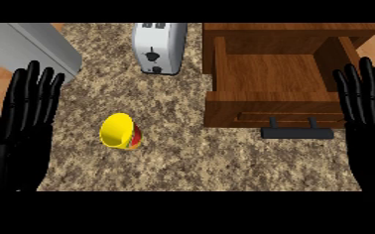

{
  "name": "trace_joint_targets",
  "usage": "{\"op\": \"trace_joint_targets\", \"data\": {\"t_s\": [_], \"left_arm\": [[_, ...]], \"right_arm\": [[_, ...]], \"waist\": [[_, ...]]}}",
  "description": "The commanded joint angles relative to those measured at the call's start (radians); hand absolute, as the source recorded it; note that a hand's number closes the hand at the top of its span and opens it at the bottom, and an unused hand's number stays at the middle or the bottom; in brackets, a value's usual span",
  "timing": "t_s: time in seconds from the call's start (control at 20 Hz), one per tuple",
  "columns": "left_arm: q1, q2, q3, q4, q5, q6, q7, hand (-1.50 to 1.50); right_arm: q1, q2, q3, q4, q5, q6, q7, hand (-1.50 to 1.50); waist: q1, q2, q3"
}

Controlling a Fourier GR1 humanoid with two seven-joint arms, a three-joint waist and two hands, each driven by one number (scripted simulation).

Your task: Pick up the cup, place it into the drawer and close the drawer

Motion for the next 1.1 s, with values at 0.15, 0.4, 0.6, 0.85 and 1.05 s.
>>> {"op": "trace_joint_targets", "data": {"t_s": [0.15, 0.4, 0.6, 0.85, 1.05], "left_arm": [[0.050, 0.044, -0.078, -0.040, 0.118, -0.173, -0.020, -1.50], [0.135, -0.013, -0.139, -0.044, 0.293, -0.187, 0.121, -1.50], [0.115, -0.021, -0.108, 0.092, 0.293, -0.226, 0.026, -1.50], [0.094, 0.055, 0.048, 0.118, 0.422, -0.293, 0.071, -1.50], [0.183, 0.057, 0.067, 0.238, 0.337, -0.342, -0.062, -1.50]], "right_arm": [[-0.017, 0.040, 0.016, 0.045, 0.056, -0.042, -0.036, -1.50], [-0.058, -0.076, -0.025, 0.028, 0.034, 0.029, 0.121, -1.50], [-0.041, -0.081, -0.040, 0.101, 0.034, 0.075, 0.025, -1.50], [-0.087, -0.034, -0.022, 0.097, 0.048, 0.052, 0.047, -1.50], [-0.050, -0.053, -0.038, 0.090, 0.038, 0.081, 0.027, -1.50]], "waist": [[-0.006, -0.011, -0.018], [-0.003, -0.011, -0.019], [-0.012, -0.010, -0.018], [-0.011, -0.010, -0.018], [-0.012, -0.011, -0.018]]}}
